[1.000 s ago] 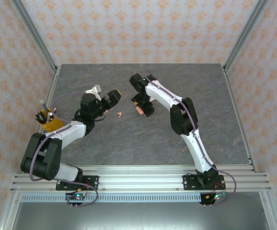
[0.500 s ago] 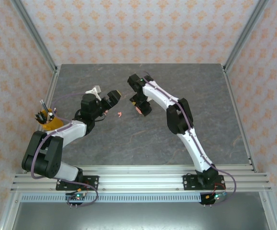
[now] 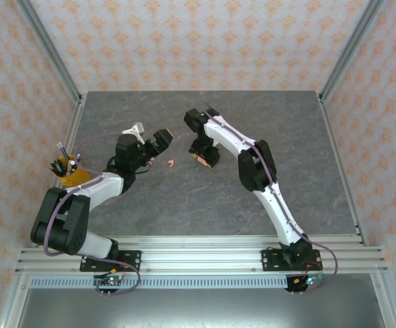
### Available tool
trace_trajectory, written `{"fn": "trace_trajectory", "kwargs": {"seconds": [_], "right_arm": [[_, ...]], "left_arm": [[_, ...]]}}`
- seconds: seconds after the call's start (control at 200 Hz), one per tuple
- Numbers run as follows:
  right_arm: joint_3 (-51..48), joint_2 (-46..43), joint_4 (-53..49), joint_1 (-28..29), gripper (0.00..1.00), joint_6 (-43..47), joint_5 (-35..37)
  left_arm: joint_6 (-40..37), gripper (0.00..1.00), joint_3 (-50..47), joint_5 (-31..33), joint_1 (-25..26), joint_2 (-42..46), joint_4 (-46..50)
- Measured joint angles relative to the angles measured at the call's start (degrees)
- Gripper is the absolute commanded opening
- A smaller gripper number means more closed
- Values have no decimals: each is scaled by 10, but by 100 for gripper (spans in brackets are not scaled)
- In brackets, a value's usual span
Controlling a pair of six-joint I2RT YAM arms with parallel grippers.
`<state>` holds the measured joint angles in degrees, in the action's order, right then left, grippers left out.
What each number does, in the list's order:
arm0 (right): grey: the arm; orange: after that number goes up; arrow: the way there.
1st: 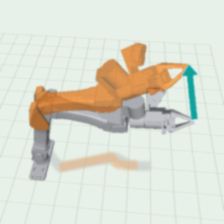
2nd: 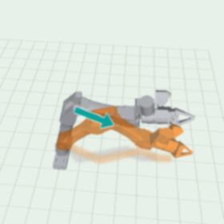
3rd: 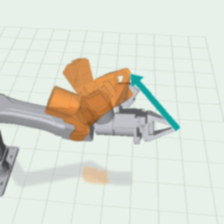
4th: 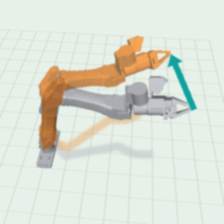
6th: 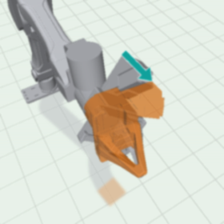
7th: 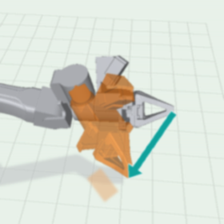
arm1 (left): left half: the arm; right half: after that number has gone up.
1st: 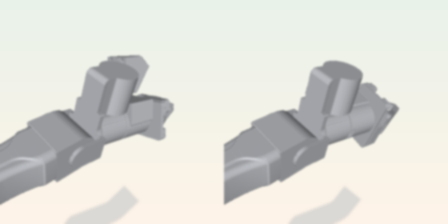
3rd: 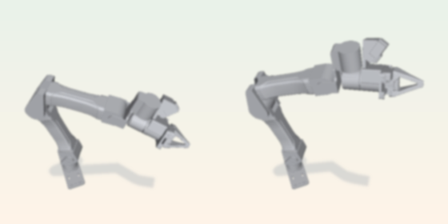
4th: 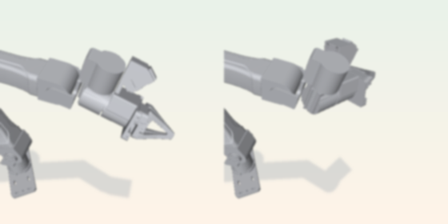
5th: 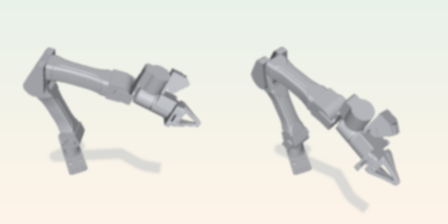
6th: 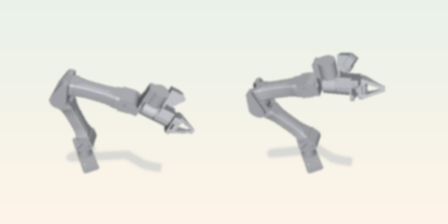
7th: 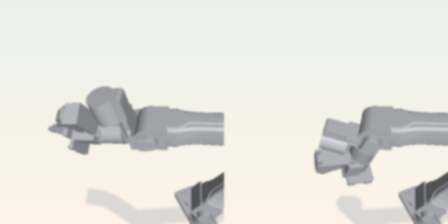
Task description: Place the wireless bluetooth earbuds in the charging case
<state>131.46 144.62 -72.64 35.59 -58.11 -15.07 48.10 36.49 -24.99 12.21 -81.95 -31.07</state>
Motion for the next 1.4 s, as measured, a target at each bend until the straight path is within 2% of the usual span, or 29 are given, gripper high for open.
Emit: {"fn": "trace_trajectory", "kwargs": {"seconds": [0.11, 0.275, 0.435, 0.636, 0.946, 1.396], "right_arm": [[-54, -31, 0, 3, 61, 58, 7], [-191, -108, 24, 13, 62, 132, 20], [-278, -156, 50, 19, 67, 182, 34], [-290, -161, 67, 19, 76, 216, 44], [-298, -163, 80, 19, 73, 222, 46], [-384, -214, 165, 9, 71, 211, 26]], "left_arm": [[0, 99, -3, 0, 0, 5, 0], [0, 99, -3, 2, 0, 17, 1], [0, 99, -3, 2, 0, 29, 3], [0, 99, -6, 2, 0, 40, 15], [-2, 99, -7, 2, 0, 59, 36], [-13, 99, -7, 2, 0, 60, 65]]}}
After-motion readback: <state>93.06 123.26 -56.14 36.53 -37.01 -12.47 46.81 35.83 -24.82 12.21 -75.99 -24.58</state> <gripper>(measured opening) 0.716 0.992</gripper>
